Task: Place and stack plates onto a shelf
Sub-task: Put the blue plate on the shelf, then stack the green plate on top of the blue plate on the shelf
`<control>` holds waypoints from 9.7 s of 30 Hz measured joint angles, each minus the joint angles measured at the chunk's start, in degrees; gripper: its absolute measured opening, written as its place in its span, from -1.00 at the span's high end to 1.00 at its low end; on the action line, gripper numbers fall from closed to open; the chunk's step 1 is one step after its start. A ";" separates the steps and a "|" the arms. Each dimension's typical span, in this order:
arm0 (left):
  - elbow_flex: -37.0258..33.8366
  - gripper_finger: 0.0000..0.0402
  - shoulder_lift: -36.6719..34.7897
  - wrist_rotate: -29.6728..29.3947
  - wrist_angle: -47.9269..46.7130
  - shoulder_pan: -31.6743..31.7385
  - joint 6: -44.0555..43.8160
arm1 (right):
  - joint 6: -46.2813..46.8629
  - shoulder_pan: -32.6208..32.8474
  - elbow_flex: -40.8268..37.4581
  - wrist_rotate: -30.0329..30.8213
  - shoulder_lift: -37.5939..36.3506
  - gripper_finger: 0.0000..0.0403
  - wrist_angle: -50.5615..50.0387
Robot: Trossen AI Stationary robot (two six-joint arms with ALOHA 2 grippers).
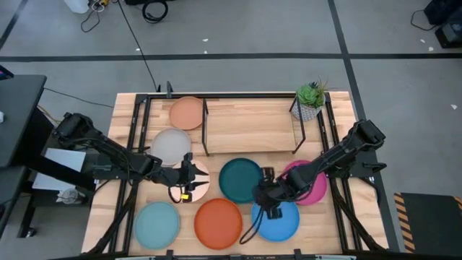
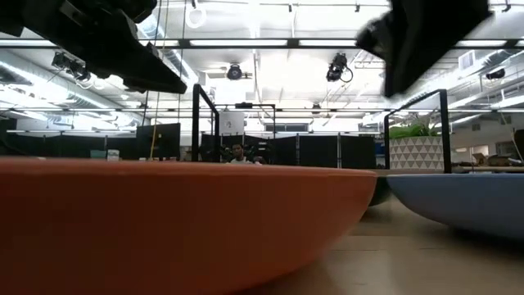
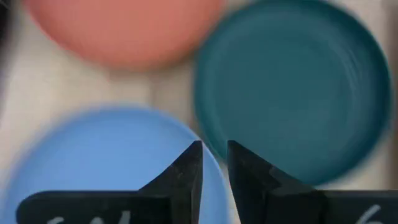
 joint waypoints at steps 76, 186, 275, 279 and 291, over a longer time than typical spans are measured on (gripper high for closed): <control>-0.04 0.30 0.02 11.86 8.07 -2.89 -5.97 | 27.32 20.37 38.46 -11.21 30.77 0.85 -29.28; -0.02 0.30 3.21 -2.33 15.36 -14.39 -8.01 | -15.78 -25.91 -9.21 9.54 0.14 0.80 -17.01; -0.04 0.30 3.23 -3.60 14.61 -13.30 -7.55 | -11.79 9.03 22.85 2.26 16.50 0.88 -18.55; -0.04 0.30 3.23 -3.60 14.63 -13.30 -7.55 | -11.84 10.00 26.49 4.24 16.50 0.88 -20.40; -0.04 0.30 3.23 -3.60 14.70 -13.30 -7.59 | -7.67 10.26 29.39 10.64 16.50 0.89 -32.55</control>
